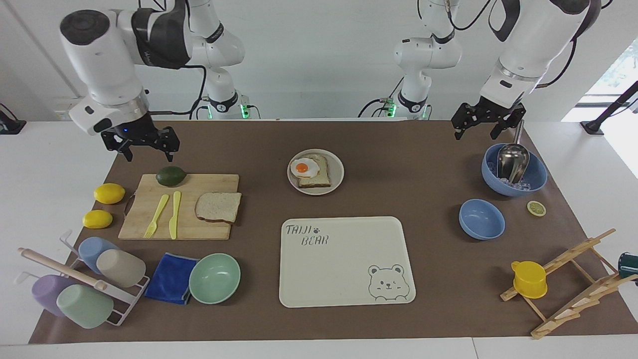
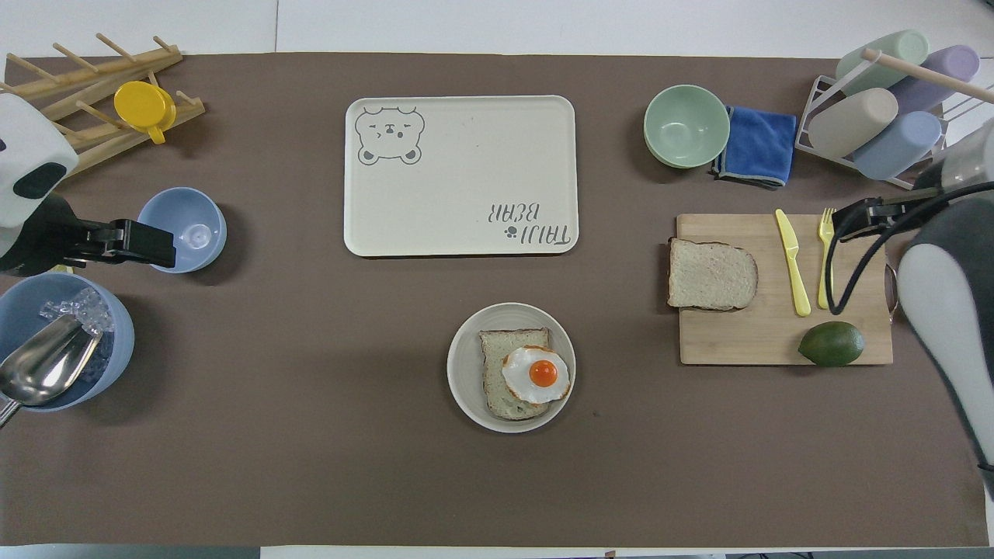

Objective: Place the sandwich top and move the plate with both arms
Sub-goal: 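Reach the right gripper toward the bread slice on the cutting board, then grasp the bread slice with the right gripper and carry it toward the plate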

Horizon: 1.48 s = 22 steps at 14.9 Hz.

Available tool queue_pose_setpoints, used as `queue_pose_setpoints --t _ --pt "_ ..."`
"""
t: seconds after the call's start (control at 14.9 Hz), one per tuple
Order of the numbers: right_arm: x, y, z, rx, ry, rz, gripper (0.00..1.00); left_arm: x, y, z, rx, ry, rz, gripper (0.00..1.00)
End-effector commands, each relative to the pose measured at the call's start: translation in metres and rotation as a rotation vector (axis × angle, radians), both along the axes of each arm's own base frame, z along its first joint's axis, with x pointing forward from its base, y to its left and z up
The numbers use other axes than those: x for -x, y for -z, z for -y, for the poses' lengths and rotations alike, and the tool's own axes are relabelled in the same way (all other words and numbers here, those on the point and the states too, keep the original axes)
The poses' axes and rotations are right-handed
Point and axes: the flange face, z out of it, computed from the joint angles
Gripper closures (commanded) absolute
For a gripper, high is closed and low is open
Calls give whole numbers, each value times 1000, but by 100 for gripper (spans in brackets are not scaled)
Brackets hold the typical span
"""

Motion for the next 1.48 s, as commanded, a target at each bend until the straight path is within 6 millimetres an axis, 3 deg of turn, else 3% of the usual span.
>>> queue_pose_setpoints --t 0.0,0.2,0.34,0.47,0.6,0.67,0.94,1.14,1.41 --pt "-18 54 -45 89 42 -26 0 3 -1 -4 -14 -2 -5 0" --pt "-26 102 -108 167 82 -7 0 3 -1 -5 -13 -2 -4 0" --pt "-32 133 -122 175 127 -12 0 3 -1 -5 -13 -2 -2 0" --pt "-29 170 -163 252 114 -4 0 2 -1 -8 -13 -8 -2 0" --pt "-25 201 -187 301 159 12 0 2 -2 -8 -13 -8 2 0" --pt "-27 211 -189 299 162 11 0 2 -2 -8 -12 -6 4 0" --pt "-30 220 -191 253 168 48 0 2 -2 -8 -12 -6 4 0" --pt "-13 246 -188 271 166 10 0 2 -2 -9 -12 -8 4 0" --pt "-9 250 -184 285 161 4 0 1 -2 -9 -12 -9 5 0"
